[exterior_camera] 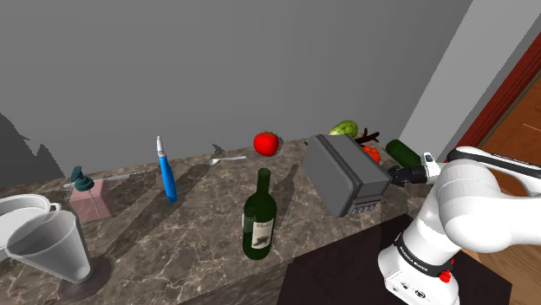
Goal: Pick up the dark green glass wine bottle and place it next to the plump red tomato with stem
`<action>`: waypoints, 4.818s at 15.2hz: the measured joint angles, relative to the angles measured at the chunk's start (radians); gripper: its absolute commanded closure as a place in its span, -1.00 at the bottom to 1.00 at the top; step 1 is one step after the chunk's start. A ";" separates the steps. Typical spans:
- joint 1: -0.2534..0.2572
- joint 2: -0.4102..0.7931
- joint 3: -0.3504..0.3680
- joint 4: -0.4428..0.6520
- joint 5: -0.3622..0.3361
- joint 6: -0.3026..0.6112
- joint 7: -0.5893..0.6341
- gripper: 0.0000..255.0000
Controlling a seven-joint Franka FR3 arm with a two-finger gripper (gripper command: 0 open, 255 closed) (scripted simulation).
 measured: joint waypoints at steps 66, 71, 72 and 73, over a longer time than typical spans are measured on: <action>1.041 0.787 -0.673 0.531 0.255 0.254 2.292 -1.00; 1.074 0.728 -0.700 0.553 0.236 0.287 2.335 -1.00; 1.076 0.721 -0.703 0.552 0.233 0.295 2.336 -1.00; 1.077 0.715 -0.705 0.555 0.231 0.297 2.337 -1.00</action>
